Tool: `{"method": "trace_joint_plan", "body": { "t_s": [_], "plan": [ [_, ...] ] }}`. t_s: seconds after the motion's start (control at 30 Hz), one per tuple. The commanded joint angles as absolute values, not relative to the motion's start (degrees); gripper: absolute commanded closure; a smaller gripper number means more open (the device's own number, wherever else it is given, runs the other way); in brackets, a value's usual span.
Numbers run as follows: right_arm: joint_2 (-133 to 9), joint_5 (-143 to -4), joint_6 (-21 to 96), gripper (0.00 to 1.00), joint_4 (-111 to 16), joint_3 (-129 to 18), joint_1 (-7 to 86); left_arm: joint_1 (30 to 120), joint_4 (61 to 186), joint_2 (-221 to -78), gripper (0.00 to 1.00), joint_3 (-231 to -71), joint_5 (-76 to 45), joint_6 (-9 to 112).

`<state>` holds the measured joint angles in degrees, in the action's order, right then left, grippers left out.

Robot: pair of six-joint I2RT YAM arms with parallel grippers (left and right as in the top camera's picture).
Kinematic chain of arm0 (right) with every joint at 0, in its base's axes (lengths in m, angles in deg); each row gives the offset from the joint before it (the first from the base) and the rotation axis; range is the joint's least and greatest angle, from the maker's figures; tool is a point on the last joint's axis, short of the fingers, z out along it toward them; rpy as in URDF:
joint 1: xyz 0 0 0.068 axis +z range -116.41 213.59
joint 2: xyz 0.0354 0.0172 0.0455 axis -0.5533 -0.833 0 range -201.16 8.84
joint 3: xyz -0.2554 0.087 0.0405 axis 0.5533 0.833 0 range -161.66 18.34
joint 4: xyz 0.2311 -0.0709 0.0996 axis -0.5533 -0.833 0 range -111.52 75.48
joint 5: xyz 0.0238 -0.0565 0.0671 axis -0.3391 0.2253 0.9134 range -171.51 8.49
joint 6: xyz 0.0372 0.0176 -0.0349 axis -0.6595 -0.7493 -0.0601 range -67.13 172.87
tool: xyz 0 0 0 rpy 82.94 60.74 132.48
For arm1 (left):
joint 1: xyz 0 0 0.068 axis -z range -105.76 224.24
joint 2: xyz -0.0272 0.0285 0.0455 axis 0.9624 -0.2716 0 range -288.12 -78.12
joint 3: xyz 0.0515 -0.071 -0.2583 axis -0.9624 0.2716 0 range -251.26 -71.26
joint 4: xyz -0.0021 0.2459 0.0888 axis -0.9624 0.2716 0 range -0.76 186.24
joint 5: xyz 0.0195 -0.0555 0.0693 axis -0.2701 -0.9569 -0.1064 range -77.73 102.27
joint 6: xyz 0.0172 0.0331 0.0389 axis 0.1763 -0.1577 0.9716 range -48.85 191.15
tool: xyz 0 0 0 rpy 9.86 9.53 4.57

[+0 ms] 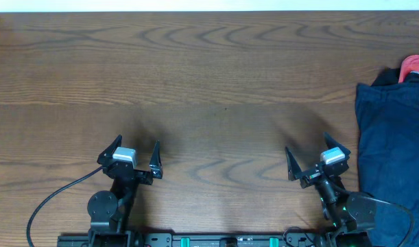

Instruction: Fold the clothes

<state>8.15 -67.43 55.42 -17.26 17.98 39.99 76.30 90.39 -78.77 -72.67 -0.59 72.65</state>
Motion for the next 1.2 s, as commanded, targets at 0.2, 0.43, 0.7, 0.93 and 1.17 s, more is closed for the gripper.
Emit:
{"method": "trace_joint_plan", "body": {
  "t_s": [0.2, 0.43, 0.7, 0.93, 1.17],
  "plan": [
    [8.45, -67.58, 55.07, 0.01, -17.53, 18.02, 39.55, 76.26, 91.99, -78.4, 0.02, -71.49, -0.09, 72.58],
    [8.45, -67.58, 55.07, 0.01, -17.53, 18.02, 39.55, 76.26, 91.99, -78.4, 0.02, -71.49, -0.09, 72.58],
    [8.45, -66.23, 55.02, 0.01, -17.31, 18.02, 39.55, 76.26, 91.96, -78.4, 0.02, -71.49, -0.09, 72.58],
    [8.45, -57.44, 54.1, 0.01, -16.89, 18.02, 39.55, 76.26, 91.99, -78.4, 0.02, -71.49, -0.09, 72.58],
    [7.75, -56.0, 48.62, 0.01, -16.89, 17.94, 39.55, 76.26, 91.99, -78.4, 0.02, -71.49, -0.09, 72.58]
  ]
}}
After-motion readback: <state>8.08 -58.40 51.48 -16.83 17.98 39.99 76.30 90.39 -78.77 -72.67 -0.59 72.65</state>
